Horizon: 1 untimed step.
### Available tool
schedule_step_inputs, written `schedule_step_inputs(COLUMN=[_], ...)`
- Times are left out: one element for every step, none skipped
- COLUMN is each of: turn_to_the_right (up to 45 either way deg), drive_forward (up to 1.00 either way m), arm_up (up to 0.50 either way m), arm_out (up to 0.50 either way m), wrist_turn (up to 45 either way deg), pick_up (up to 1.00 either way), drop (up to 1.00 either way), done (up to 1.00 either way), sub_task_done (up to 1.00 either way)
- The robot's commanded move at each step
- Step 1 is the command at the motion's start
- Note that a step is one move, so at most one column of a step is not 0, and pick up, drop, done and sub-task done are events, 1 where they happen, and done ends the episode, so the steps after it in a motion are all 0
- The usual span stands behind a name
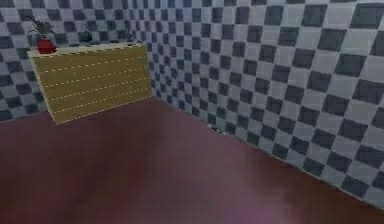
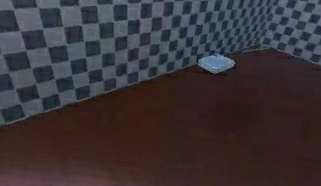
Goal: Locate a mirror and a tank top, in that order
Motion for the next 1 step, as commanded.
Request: schedule_step_inputs(turn_to_the_right=[0.0], drive_forward=[0.05], arm_up=[0.00], arm_out=[0.00], wrist_turn=[0.0], pick_up=[0.00], drop=[0.00], done=[0.00], sub_task_done=[0.00])
